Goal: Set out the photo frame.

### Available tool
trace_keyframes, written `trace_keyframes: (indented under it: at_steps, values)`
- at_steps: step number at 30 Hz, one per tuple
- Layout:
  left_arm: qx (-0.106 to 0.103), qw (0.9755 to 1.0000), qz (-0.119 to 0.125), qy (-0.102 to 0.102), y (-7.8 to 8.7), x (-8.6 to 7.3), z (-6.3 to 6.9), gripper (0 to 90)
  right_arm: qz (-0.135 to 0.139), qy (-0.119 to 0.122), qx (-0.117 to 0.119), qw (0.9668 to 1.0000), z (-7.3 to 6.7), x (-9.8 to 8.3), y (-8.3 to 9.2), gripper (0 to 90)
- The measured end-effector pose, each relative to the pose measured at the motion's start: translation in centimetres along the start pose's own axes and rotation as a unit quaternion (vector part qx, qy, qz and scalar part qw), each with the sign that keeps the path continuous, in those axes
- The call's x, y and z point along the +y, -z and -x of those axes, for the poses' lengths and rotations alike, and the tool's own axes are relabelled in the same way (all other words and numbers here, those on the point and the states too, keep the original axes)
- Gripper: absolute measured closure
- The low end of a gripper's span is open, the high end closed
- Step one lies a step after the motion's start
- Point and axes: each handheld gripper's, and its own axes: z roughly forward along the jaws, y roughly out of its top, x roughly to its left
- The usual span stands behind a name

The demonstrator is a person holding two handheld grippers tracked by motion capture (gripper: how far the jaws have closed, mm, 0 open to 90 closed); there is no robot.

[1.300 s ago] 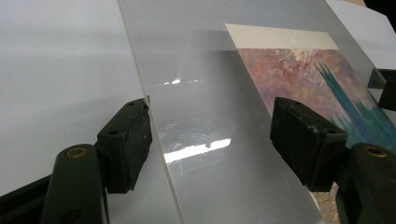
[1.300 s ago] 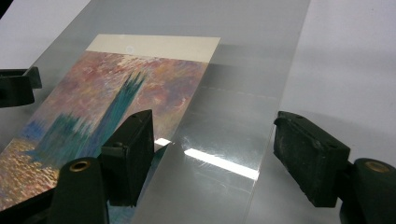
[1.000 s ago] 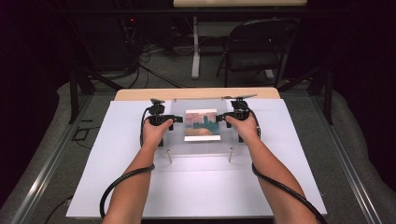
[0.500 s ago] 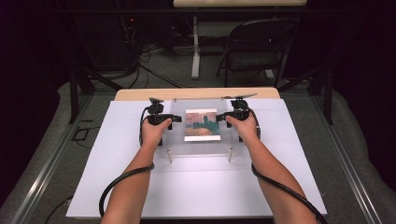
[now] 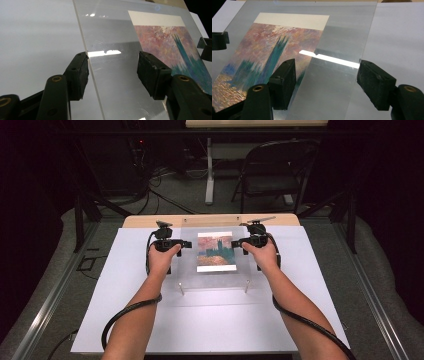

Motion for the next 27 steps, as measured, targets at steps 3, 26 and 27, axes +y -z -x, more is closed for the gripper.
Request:
trace_keyframes:
  at_steps: [3, 26, 27]
  values:
    - [-0.002, 1.0000, 0.005, 0.000, 0.5, 0.0, 0.3, 45.0, 0.003, 0.010, -0.001, 0.9999, -0.2, 0.1, 0.6, 33.1]
    - [0.020, 0.9991, 0.016, -0.033, 4.3, -0.1, 2.8, 50.7, 0.009, 0.053, -0.039, 0.9978, -3.0, 0.5, 4.4, 36.7]
    - [0.021, 0.9990, 0.016, -0.035, 4.4, -0.1, 2.9, 51.0, 0.010, 0.056, -0.041, 0.9975, -3.2, 0.4, 4.6, 36.8]
